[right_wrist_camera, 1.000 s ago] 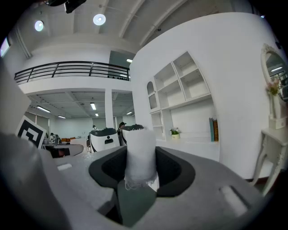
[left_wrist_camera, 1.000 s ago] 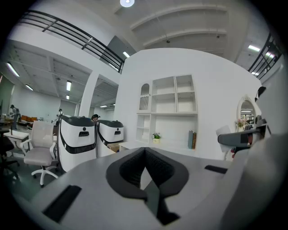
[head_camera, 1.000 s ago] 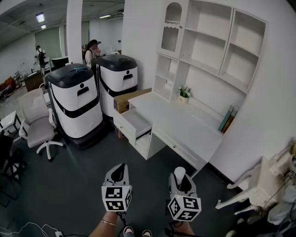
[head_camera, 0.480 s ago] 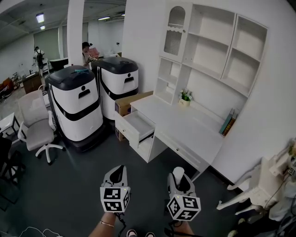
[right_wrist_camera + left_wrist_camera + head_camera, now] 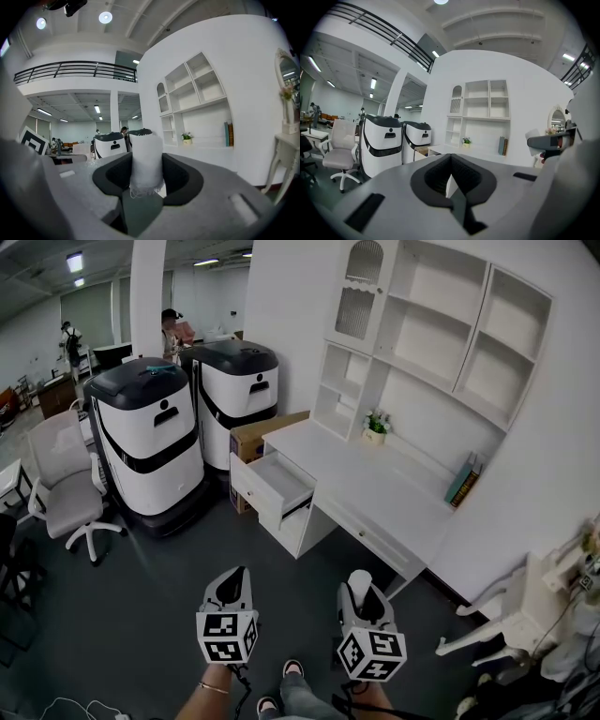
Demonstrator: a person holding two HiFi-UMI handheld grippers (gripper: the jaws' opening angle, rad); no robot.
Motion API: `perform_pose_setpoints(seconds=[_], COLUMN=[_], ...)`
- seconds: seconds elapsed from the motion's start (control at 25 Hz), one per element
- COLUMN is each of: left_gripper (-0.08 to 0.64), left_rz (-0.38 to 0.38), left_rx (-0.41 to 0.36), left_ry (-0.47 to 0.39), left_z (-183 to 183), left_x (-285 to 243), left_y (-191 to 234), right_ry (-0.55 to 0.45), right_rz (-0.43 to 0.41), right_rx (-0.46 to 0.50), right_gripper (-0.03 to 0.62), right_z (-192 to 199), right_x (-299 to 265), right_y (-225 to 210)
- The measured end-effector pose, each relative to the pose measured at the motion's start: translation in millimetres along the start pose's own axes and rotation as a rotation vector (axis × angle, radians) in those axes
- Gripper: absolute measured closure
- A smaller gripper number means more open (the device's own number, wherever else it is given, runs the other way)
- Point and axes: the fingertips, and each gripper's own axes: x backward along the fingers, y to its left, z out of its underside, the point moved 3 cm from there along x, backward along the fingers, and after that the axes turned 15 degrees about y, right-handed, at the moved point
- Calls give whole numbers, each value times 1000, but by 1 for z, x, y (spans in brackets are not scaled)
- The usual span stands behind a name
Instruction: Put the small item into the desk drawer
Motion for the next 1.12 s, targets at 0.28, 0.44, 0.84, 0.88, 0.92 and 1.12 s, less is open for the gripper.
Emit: perform_pose_setpoints(seconds=[0.28, 0.44, 0.84, 0.88, 0.92, 1.12], left_gripper=[561, 561, 561, 561, 561, 561], left_rz=[-23, -35, -61, -62, -63, -79], left_rx=[19, 22, 36, 35, 33, 19], left_ry=[8, -4, 2, 6, 9, 14], left_z=[-9, -27, -74, -77, -80, -101], left_x=[-27, -50, -136, -145, -153, -197], left_y=[22, 33, 42, 42, 43, 46], right_ry=[22, 27, 56, 59, 62, 77], right_rz=[-17, -43, -87, -92, -98, -129], right_rx=[12, -4, 1, 0, -2, -15], right_gripper=[410, 410, 410, 410, 410, 410], right_z=[-10, -23, -71, -75, -78, -96], right_x=[-40, -70, -165, -174, -184, -233], right_y=[-1, -8, -43, -47, -51, -70])
